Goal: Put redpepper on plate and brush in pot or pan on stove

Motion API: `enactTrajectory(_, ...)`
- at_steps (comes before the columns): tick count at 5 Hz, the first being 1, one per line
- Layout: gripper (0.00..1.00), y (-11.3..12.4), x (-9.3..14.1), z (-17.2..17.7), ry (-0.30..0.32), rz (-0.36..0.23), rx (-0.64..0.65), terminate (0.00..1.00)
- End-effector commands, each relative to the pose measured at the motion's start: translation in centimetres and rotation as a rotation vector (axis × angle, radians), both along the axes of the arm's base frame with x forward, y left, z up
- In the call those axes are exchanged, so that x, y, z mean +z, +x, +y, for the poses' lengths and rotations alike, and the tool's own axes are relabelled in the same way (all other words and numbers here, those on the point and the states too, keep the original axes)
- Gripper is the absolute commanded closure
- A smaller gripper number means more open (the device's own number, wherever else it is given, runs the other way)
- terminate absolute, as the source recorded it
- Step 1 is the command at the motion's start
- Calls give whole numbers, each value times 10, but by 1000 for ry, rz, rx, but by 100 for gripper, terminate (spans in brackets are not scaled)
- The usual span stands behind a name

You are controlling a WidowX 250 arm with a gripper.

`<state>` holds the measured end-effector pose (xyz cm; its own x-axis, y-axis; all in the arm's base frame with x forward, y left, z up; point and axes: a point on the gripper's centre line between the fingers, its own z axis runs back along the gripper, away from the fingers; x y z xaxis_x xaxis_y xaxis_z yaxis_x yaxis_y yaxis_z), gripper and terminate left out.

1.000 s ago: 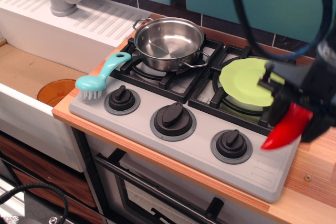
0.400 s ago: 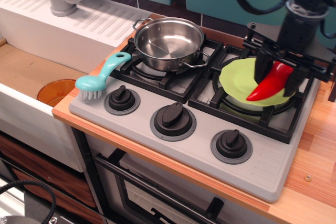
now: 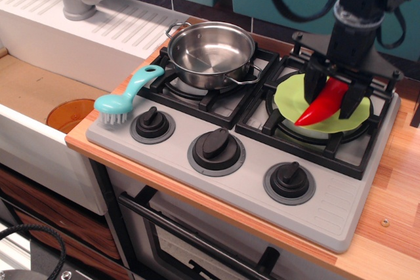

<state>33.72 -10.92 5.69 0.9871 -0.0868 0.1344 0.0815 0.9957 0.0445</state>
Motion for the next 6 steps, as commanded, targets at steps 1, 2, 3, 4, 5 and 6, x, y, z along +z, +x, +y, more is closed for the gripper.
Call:
enactTrajectory(1,0,-1,16,-14,-10,-41,15,0)
enactTrajectory(2,0,-1,19,-19,-16,-38,22,0)
enactTrajectory(3,0,-3,28,-20,-23,-18,24,0)
enactTrajectory(4,0,1,37,-3,-3,-21,-3,0)
enactTrajectory(5,0,6,44,23,20,-9,-64,0)
enactTrajectory(6,0,-1,48,35,49,8,-94,0)
